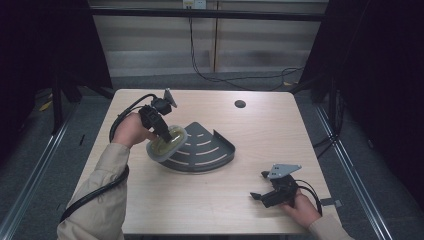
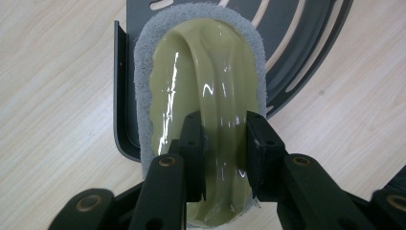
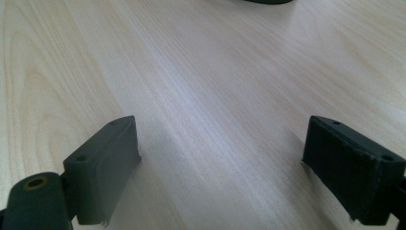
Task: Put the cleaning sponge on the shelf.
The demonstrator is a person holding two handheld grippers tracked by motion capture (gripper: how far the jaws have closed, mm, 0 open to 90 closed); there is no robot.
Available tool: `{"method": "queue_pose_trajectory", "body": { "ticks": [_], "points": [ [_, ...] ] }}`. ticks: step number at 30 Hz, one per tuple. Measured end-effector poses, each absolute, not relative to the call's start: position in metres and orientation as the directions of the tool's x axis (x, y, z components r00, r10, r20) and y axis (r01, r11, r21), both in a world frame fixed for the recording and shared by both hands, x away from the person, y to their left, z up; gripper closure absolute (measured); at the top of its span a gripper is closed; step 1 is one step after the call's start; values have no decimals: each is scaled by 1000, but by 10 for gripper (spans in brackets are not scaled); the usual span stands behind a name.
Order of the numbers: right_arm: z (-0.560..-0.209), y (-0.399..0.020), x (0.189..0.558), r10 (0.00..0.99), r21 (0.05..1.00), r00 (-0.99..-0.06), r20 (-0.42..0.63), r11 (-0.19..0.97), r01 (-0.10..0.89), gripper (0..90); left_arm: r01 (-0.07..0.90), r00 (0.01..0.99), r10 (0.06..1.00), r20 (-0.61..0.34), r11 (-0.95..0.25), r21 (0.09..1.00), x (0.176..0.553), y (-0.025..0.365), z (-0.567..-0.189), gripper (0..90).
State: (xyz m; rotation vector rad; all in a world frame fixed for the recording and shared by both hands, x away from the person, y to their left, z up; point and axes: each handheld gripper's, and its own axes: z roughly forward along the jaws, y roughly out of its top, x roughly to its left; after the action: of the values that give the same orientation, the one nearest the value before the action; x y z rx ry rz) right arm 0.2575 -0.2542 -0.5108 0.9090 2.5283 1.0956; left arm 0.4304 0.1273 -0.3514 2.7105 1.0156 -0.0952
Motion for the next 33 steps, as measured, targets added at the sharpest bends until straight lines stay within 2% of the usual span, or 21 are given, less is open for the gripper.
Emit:
{"method": "queue_pose_trajectory", "body": {
  "ticks": [33],
  "points": [
    [-511, -254, 257, 629, 723, -777, 27, 525, 450, 114, 645, 763, 633, -128, -736, 203, 455, 99, -371, 712]
  ]
}}
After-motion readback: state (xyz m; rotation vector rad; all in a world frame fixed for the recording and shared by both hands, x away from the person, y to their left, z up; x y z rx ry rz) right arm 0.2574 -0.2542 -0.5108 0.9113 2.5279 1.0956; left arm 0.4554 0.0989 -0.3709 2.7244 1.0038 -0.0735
